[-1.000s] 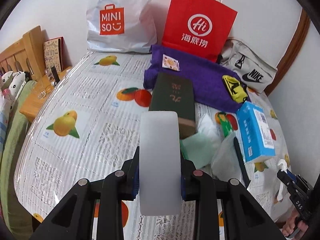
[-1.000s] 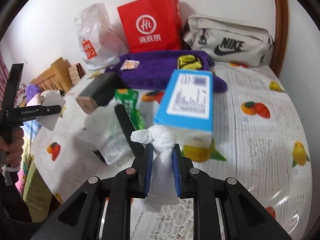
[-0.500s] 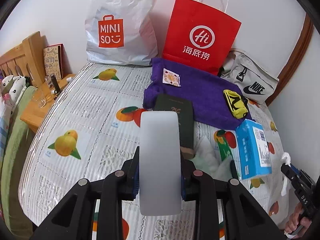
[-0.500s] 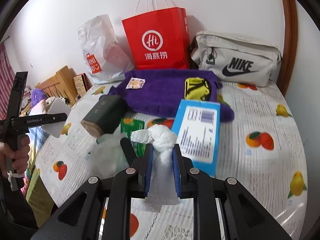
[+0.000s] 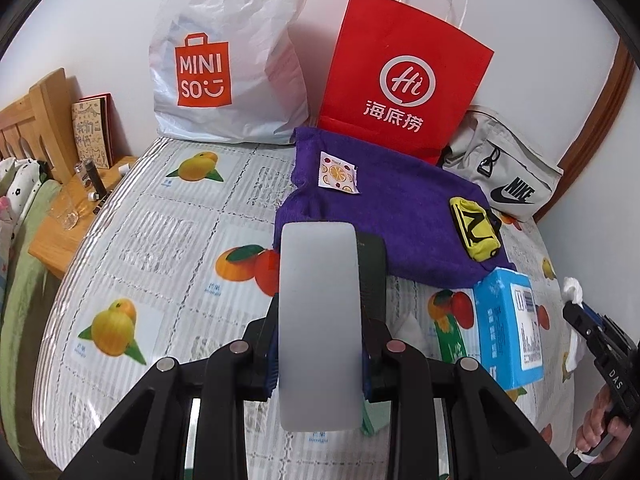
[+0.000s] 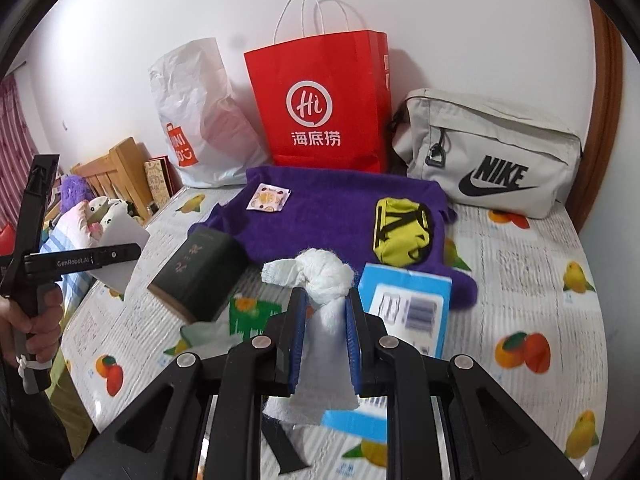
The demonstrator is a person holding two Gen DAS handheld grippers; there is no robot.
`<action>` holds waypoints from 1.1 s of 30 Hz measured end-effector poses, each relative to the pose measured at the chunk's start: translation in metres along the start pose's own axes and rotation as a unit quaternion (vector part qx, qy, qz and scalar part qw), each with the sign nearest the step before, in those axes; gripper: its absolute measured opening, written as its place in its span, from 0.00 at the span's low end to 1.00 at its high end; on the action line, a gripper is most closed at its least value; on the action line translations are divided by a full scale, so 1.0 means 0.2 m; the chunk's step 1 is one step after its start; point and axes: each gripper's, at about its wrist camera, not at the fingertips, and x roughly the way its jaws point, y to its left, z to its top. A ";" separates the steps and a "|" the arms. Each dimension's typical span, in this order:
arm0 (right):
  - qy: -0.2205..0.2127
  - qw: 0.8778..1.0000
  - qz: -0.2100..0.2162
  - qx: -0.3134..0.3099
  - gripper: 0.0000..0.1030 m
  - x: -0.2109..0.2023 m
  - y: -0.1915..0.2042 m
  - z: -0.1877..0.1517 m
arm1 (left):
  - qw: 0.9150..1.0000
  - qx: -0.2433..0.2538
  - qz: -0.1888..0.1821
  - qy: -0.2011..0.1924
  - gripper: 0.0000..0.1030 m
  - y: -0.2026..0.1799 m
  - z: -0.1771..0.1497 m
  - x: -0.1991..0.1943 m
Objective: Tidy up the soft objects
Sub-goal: 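Carry white foam block and white cloth bundle over the purple towel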
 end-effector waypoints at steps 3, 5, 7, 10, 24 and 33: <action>0.000 1.000 0.000 0.001 0.19 0.06 -0.01 0.06 | 1.000 0.003 -0.001 0.000 0.27 0.00 0.04 0.04; 0.000 1.000 0.000 0.002 0.19 0.09 -0.03 0.09 | 1.000 0.004 -0.004 0.001 0.27 -0.01 0.07 0.07; 0.003 1.000 0.000 0.004 0.19 0.14 -0.04 0.13 | 1.000 0.006 -0.005 0.001 0.27 -0.02 0.10 0.09; 0.008 1.000 -0.003 0.007 0.19 0.20 -0.07 0.18 | 1.000 0.009 -0.008 0.000 0.27 -0.04 0.15 0.14; 0.029 0.999 0.003 0.020 0.19 0.50 -0.18 0.35 | 0.999 0.029 -0.013 0.012 0.27 -0.11 0.34 0.35; 0.069 0.997 0.020 0.028 0.19 0.74 -0.19 0.39 | 0.999 0.027 -0.030 0.037 0.27 -0.13 0.43 0.52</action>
